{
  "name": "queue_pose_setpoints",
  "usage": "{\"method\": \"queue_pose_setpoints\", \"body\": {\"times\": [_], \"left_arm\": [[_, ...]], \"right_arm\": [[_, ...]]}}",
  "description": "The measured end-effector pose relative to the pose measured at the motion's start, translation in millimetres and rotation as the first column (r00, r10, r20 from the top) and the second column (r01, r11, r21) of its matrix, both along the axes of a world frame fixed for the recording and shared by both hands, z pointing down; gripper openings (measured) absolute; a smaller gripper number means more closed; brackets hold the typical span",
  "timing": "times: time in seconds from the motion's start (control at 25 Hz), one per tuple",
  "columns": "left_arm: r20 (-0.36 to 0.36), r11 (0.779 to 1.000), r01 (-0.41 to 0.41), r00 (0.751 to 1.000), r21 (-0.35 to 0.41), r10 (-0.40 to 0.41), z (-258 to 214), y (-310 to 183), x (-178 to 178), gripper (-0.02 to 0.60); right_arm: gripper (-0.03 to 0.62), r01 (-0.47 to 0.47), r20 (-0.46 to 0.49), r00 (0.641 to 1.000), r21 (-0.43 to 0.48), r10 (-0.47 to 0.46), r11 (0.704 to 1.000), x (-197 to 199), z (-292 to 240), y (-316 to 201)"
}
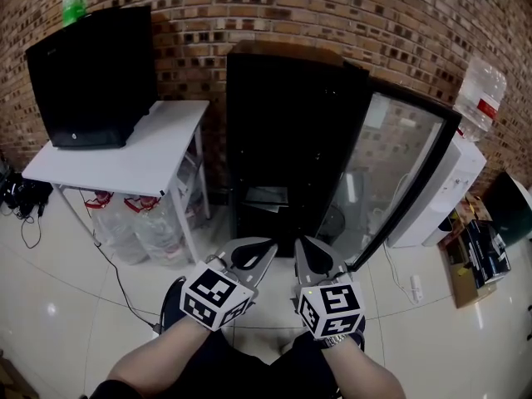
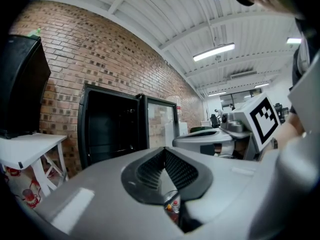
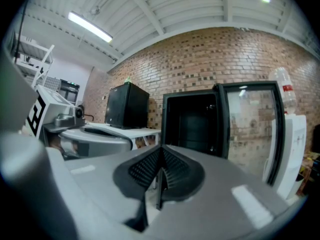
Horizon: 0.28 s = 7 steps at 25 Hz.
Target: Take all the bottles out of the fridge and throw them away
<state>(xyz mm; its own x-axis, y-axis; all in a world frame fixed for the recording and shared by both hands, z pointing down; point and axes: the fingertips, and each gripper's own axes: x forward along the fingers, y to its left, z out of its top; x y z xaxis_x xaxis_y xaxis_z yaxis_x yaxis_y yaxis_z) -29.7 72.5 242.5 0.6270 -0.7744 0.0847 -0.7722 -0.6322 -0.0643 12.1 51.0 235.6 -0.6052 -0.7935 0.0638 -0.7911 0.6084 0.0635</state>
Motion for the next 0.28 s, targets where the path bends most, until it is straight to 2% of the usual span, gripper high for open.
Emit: {"method": "queue_pose_setpoints", "body": {"times": [0.28], "left_arm": [[-0.001, 1.000, 0.007, 1.000, -0.008, -0.007, 5.6, -1.9, -1.9, 0.005]], "right_arm": [[0.000, 0.005, -0.009, 1.000, 0.002, -0.005, 1.000, 0.0, 3.2, -0.5]]}}
